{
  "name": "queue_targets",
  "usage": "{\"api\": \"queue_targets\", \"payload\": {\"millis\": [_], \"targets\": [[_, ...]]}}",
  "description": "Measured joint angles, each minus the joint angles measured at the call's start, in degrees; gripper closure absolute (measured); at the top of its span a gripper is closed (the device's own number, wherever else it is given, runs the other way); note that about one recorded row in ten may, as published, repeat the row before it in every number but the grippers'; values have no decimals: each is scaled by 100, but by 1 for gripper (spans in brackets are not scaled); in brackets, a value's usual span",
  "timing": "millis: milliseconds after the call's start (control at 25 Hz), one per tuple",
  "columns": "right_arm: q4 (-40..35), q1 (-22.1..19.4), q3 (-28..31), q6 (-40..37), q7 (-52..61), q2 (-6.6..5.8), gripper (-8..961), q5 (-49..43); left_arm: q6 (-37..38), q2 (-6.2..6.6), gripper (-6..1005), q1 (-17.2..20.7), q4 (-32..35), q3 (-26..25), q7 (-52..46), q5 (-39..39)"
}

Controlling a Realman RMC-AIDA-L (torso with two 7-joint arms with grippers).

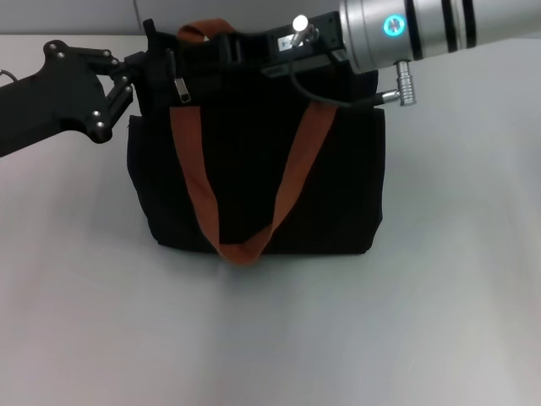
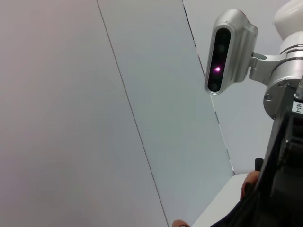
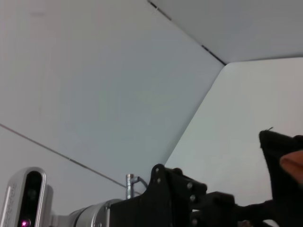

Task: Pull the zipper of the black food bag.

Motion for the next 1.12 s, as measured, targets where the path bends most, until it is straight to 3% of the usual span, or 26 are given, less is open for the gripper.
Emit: {"api": "queue_targets", "payload": {"millis": [640, 1120], "targets": [[17, 138, -112, 5, -11, 28, 164, 2, 73, -44, 945, -12, 16, 0, -63, 9], [-352, -35, -119, -6, 3, -22, 164, -115, 89, -3, 941, 13, 18, -10, -105, -14]]}}
